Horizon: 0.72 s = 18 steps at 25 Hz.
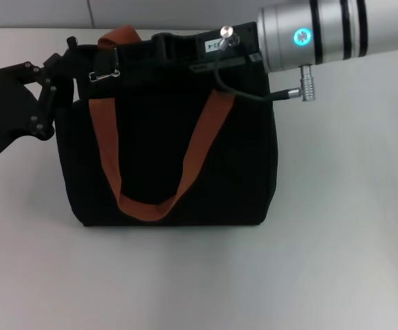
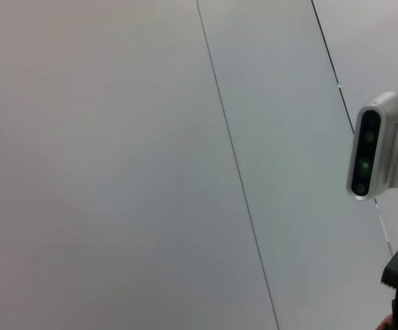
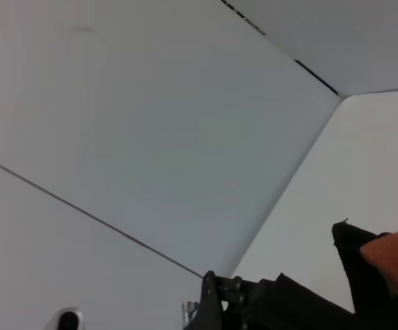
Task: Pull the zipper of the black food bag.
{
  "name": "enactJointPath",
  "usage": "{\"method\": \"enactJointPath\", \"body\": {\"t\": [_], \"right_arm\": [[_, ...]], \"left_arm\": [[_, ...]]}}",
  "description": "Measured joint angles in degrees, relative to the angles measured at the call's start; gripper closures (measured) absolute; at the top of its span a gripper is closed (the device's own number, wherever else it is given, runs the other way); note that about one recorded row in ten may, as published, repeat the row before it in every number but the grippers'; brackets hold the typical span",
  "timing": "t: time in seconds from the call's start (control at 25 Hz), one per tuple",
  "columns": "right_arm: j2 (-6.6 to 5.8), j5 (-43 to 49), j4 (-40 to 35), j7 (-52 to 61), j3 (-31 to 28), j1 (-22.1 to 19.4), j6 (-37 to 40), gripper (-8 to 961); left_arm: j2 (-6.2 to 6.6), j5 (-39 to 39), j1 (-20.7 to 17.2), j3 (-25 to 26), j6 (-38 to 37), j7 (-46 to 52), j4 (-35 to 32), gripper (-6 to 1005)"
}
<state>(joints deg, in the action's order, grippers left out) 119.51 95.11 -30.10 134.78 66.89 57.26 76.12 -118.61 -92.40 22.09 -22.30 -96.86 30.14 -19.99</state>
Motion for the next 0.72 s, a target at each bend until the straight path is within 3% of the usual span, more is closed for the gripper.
{"method": "enactJointPath", "body": {"t": [0.4,0.72], "right_arm": [[0.27,-0.32,3.20,0.08,0.91,2.62,-2.33,219],[0.23,-0.93,2.68,1.47,0.36,2.01,-1.57,224]], "left_arm": [[-0.04,0.04,0.54,-0.11,-0.70,0.00,0.75,983],[-0.03,0.05,0.59,0.02,-0.78,-0.63,0.93,983]]}}
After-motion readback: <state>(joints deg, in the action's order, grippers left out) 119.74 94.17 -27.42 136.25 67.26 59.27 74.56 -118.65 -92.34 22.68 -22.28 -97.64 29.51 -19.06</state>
